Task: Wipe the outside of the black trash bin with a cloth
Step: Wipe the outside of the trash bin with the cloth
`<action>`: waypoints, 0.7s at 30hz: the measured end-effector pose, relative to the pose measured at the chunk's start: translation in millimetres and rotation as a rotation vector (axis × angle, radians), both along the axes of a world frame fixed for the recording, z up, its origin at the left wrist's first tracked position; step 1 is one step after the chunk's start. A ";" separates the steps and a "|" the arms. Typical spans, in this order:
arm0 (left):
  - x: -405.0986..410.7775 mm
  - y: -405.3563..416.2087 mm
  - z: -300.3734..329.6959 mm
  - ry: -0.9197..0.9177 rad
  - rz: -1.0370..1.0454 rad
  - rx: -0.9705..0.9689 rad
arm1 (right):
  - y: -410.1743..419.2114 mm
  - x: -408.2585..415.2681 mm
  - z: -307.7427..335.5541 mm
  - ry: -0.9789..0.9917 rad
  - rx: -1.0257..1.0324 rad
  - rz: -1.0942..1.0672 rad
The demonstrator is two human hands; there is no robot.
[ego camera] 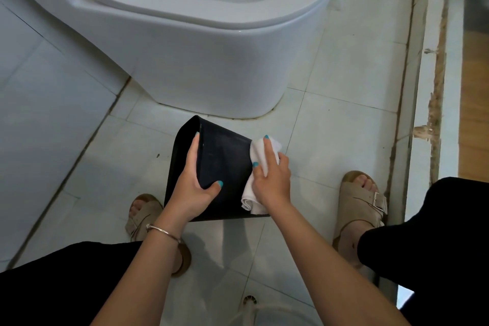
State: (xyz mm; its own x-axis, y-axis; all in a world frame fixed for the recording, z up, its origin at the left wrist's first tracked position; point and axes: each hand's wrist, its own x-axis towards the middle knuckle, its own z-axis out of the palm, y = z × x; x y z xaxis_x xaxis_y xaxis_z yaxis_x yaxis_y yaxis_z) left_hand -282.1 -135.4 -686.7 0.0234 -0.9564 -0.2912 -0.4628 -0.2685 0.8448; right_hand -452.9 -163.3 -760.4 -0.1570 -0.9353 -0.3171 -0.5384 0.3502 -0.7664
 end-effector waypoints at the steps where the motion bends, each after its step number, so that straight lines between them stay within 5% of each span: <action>1: -1.1 0.4 -0.1 0.008 -0.004 0.003 | 0.0 5.7 6.6 -0.001 -0.041 0.033; 7: -1.2 -0.4 -2.6 0.041 -0.013 -0.032 | -10.0 36.0 47.4 -0.046 -0.240 0.347; 21: -10.5 -9.8 -0.4 -0.002 -0.092 -0.032 | -8.2 19.2 71.7 0.142 -0.207 0.423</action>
